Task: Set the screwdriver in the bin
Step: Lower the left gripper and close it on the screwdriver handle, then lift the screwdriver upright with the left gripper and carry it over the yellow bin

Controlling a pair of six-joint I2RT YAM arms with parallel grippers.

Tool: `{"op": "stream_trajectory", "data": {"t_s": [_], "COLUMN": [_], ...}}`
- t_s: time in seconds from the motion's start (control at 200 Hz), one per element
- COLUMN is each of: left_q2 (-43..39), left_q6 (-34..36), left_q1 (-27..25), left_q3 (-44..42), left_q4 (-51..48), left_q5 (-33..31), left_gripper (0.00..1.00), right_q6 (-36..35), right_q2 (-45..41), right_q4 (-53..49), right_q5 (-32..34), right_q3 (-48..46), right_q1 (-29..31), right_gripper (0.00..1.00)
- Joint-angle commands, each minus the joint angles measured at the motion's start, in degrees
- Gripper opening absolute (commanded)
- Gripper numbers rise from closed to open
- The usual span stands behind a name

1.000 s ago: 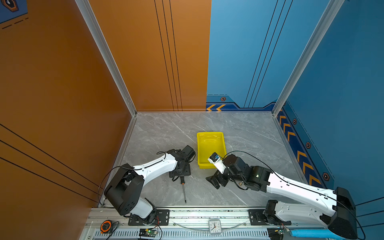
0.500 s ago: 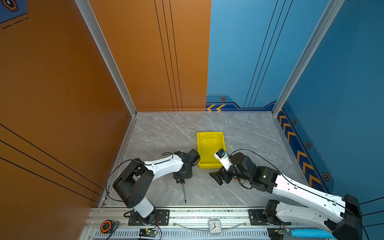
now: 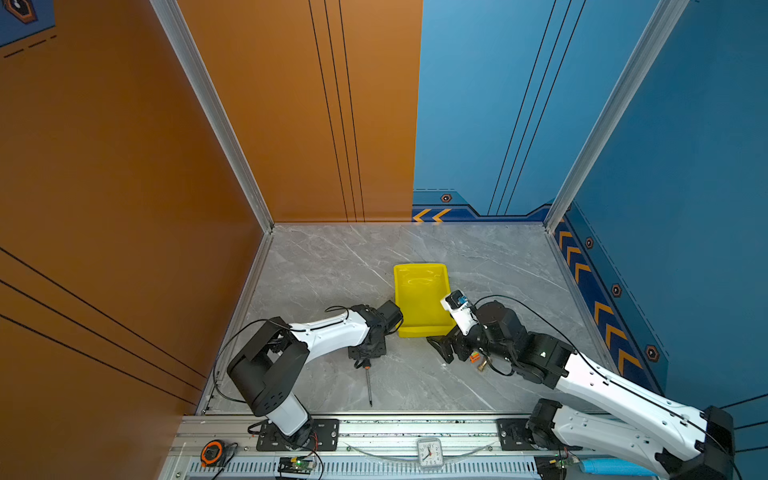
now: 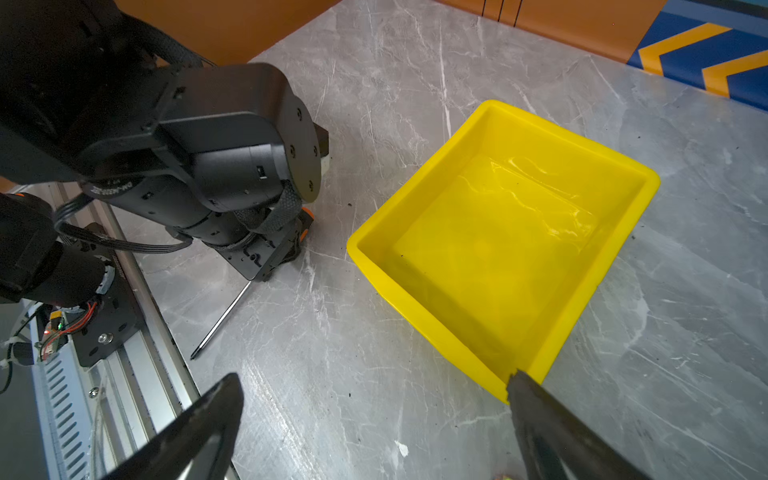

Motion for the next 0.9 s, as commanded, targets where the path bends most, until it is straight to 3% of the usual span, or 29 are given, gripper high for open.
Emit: {"op": "stream_trajectory", "data": {"t_s": [0.0, 0.305, 0.566, 0.896], "left_q2": [-2.7, -5.3, -5.3, 15.7], "left_q6": [-1.3, 5.6, 15.8, 19.7], "left_q1": [-0.6, 1.1, 7.1, 6.4], "left_q3": [1.0, 11.8, 26.1, 55.0], "left_q4": [-3.7, -11.9, -14.7, -14.6], "left_q5": [-4.1, -8.6, -5.6, 0.2], "left_gripper": [0.0, 0.0, 0.0, 0.0], "right_q6": [-0.5, 0.4, -1.7, -1.2], "right_q2": [-3.5, -4.5, -3.3, -1.3], "right_q4": [-2.8, -3.7, -5.1, -4.3], "right_q5": [0.0, -0.9, -2.0, -2.8], "right_q3": [-0.7, -0.2, 1.5, 2.2], "right_q1": [-0.6, -1.3, -5.1, -17.7], "right_gripper": [1.0, 1.0, 1.0, 1.0]}}
